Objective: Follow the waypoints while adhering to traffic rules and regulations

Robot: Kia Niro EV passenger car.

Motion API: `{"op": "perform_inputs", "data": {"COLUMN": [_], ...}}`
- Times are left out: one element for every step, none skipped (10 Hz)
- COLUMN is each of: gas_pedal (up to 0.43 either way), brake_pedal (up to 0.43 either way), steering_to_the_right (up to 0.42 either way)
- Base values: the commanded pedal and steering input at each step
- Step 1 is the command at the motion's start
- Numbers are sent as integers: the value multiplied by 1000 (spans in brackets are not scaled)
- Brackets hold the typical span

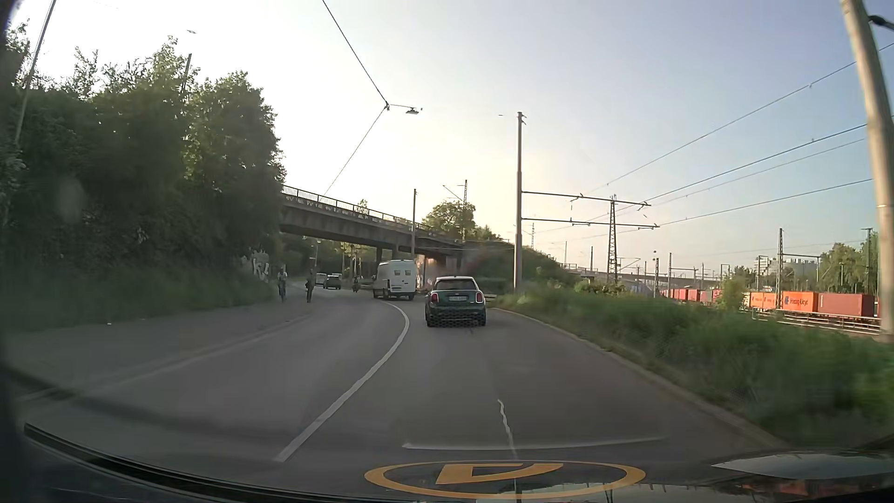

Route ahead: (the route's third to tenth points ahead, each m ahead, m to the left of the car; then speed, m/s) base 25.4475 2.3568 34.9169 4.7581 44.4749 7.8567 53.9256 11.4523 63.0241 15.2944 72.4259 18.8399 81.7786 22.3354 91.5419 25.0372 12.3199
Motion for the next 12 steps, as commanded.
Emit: {"op": "perform_inputs", "data": {"gas_pedal": [130,130,130,130,130,130,130,130,130,130,130,130], "brake_pedal": [0,0,0,0,0,0,0,0,0,0,0,0], "steering_to_the_right": [-18,-20,-21,-22,-23,-24,-26,-28,-29,-31,-34,-35]}}
